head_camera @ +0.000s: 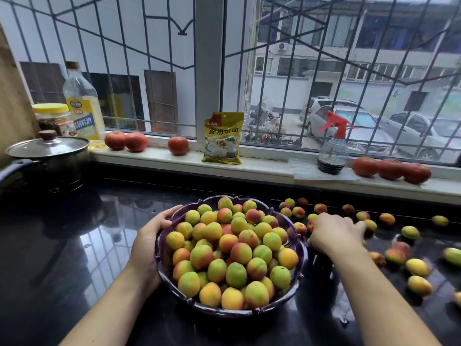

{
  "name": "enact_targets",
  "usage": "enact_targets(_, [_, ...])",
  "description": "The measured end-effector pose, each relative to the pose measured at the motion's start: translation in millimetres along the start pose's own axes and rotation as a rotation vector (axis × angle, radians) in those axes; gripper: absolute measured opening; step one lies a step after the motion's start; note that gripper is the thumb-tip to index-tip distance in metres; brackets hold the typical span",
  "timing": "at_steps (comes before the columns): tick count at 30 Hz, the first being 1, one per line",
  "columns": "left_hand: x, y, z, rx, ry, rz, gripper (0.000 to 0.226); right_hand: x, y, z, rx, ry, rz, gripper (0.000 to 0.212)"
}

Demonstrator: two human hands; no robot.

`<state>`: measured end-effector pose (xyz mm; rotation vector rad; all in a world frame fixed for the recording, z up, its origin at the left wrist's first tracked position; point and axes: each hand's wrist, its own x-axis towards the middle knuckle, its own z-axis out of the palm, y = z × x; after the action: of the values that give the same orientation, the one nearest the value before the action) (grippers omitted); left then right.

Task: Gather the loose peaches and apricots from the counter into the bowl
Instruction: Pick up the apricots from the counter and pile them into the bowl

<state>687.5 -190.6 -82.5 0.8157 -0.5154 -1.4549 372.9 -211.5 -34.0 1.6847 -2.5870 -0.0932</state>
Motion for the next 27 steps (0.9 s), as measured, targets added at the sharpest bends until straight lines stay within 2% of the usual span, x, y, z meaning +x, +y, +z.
enact_targets(5, [-0.5, -0.2, 0.0, 0.006, -0.013, -0.001, 0.053, -1.2, -1.6, -2.0, 0.015, -0.014, 0.008, 0.016])
enact_targets(8, [-1.1, 0.0, 1.0, 0.008, -0.011, -0.001, 0.054, 6.0, 7.2, -14.4, 0.250, -0.047, -0.002, 0.015])
enact_targets(10, [-1.0, 0.0, 0.4, 0.008, -0.014, -0.004, 0.052, 7.0, 15.5, -28.7, 0.477, -0.060, -0.094, 0.011])
enact_targets(13, [-1.1, 0.0, 0.2, 0.010, -0.014, -0.007, 0.051, -3.5, 25.9, -49.9, 0.782, -0.111, -0.328, 0.011])
enact_targets(15, [-1.5, -0.2, 0.6, 0.011, -0.012, -0.007, 0.051, -14.7, 30.3, -60.8, 0.877, -0.189, -0.482, 0.011])
enact_targets(20, [-2.1, 0.5, 0.7, 0.010, -0.020, -0.011, 0.051, -32.4, 23.7, -73.7, 0.753, -0.321, -0.695, 0.017])
enact_targets(23, [-1.6, 0.6, 0.0, 0.013, -0.008, -0.006, 0.052, -38.6, 18.0, -77.0, 0.730, -0.370, -0.756, 0.015])
enact_targets(27, [-1.4, 0.2, -0.7, 0.019, -0.009, 0.000, 0.052, -46.1, 15.9, -80.0, 0.689, -0.428, -0.823, 0.021])
